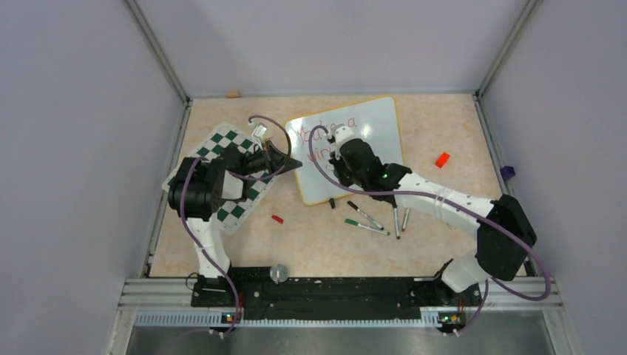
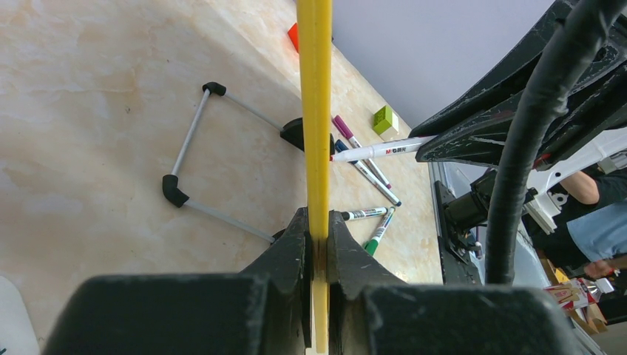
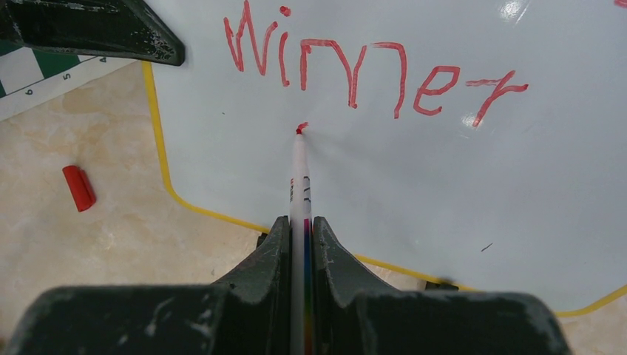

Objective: Write a sentence on the whiteboard

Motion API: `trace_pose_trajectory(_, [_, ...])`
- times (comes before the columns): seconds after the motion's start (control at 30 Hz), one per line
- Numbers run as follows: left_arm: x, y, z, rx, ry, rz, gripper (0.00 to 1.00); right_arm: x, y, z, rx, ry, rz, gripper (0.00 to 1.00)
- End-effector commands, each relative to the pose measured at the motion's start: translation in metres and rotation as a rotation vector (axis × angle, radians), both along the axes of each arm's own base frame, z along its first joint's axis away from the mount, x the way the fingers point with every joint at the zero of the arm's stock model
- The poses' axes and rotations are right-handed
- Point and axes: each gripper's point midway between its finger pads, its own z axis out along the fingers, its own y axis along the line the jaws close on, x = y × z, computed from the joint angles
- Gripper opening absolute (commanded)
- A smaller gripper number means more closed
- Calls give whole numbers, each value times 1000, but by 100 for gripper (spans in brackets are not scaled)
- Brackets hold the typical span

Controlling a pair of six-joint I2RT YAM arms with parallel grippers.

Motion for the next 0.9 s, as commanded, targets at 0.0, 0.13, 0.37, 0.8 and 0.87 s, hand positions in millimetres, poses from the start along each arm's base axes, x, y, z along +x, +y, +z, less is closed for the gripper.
trace_pose_trajectory(0.0, [7, 3, 22, -1, -157, 17, 0, -5, -3, 0, 1, 3, -6, 0])
trace_pose_trajectory(0.13, [7, 3, 22, -1, -156, 19, 0, -7, -3, -3, 0, 11, 1, 0])
trace_pose_trajectory(0.37, [7, 3, 22, 0, -157, 18, 0, -12, -5, -7, -1, 25, 12, 0])
trace_pose_trajectory(0.8, [6, 3, 23, 1, -161, 17, 0, 0, 1, 5, 2, -9, 1, 0])
trace_pose_trajectory(0.87, [7, 3, 23, 1, -160, 17, 0, 3, 3, 8, 1, -19, 0, 0])
